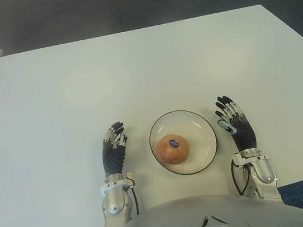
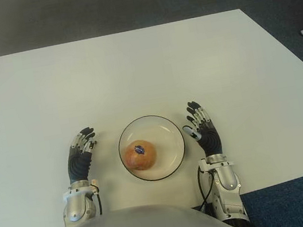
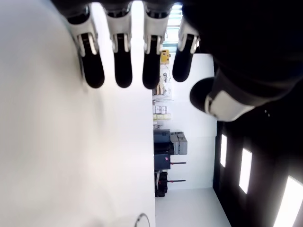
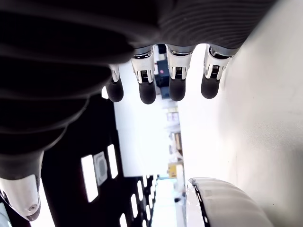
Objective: Put the apples into the plate.
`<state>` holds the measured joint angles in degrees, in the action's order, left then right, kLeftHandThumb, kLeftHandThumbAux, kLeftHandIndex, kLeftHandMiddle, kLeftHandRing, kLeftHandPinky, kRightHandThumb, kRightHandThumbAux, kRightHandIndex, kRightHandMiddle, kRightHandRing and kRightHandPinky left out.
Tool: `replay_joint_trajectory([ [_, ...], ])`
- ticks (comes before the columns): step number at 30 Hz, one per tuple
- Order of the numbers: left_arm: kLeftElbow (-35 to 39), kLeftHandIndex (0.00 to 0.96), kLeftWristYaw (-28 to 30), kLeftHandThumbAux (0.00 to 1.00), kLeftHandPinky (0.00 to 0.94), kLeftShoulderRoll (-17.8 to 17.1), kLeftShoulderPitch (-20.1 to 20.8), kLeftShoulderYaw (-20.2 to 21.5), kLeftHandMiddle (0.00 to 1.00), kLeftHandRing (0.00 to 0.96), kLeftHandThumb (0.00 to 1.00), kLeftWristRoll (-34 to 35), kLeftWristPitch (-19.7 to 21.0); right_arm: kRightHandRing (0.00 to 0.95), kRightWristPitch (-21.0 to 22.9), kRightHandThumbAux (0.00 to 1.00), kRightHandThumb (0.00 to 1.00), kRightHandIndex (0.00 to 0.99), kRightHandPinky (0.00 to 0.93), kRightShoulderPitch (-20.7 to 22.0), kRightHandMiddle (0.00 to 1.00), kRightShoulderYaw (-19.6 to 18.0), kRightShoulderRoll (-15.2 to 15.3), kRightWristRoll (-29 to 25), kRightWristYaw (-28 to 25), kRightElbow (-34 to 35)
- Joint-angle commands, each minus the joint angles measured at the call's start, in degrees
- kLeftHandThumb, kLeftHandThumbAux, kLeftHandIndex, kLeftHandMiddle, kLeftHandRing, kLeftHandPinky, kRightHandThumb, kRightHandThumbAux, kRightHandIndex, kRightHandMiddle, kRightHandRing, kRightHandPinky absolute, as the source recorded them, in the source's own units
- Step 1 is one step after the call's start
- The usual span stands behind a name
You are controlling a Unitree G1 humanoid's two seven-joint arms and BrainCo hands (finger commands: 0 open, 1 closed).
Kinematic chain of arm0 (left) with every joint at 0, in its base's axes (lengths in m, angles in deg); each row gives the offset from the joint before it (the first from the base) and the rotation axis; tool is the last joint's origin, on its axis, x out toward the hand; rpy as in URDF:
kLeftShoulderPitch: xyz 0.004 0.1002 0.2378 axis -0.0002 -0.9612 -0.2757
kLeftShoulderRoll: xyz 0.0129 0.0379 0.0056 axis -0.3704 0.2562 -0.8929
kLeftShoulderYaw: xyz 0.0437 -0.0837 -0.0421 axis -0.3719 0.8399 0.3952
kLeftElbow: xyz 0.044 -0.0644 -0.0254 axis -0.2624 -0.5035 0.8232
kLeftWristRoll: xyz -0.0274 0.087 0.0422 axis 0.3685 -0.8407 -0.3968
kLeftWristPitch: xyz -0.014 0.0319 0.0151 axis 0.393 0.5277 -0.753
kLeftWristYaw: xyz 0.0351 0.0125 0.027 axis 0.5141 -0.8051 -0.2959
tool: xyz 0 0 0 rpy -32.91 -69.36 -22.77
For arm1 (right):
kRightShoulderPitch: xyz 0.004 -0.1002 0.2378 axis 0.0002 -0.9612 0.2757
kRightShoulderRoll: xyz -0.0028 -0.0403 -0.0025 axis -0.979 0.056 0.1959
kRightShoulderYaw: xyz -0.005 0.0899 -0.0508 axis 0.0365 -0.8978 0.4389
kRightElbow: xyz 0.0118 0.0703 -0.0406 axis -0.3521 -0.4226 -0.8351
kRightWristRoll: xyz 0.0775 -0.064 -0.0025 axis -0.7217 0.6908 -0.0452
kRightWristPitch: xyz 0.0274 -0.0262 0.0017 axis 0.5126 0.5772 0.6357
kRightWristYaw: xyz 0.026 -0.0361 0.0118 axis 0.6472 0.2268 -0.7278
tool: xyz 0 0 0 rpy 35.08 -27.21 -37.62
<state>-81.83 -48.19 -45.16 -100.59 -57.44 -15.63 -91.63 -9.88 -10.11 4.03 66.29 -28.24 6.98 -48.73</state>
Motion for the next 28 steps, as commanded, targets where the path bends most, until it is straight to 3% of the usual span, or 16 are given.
replay_joint_trajectory([
  [1, -2.41, 0.239, 1.14, 0.532, 0.277, -0.67, -0.19, -0.32, 0.254, 0.248, 0.075, 0.84, -2.05, 0.069, 2.65, 0.600, 0.168, 0.079, 0.081, -2.61, 0.112, 0.30, -0.32, -0.06, -0.33, -2.63],
  [8, -3.58, 0.243, 2.07, 0.501, 0.270, -0.91, -2.04, -0.82, 0.255, 0.250, 0.101, 2.26, -5.01, 0.069, 2.91, 0.609, 0.162, 0.080, 0.077, -2.92, 0.109, 0.25, -0.49, -0.38, -0.68, -2.47],
  [12, -7.62, 0.227, 2.04, 0.458, 0.258, -1.41, -4.11, -0.41, 0.236, 0.236, 0.115, 2.30, -9.10, 0.072, 3.95, 0.618, 0.170, 0.069, 0.089, -3.42, 0.106, 0.16, -0.21, -0.81, -0.97, -1.73],
  [20, -10.37, 0.182, 1.10, 0.437, 0.254, -1.40, -3.08, 0.27, 0.223, 0.223, 0.060, 0.91, -10.40, 0.080, 5.06, 0.615, 0.198, 0.066, 0.095, -3.27, 0.115, 0.15, 0.02, -0.83, -1.42, -1.24],
  [28, -11.95, 0.201, 0.63, 0.450, 0.255, -1.37, -1.73, 1.22, 0.243, 0.233, 0.040, 0.79, -12.60, 0.078, 5.67, 0.616, 0.190, 0.057, 0.087, -3.39, 0.112, 0.31, 0.05, -0.74, -1.59, -0.40],
])
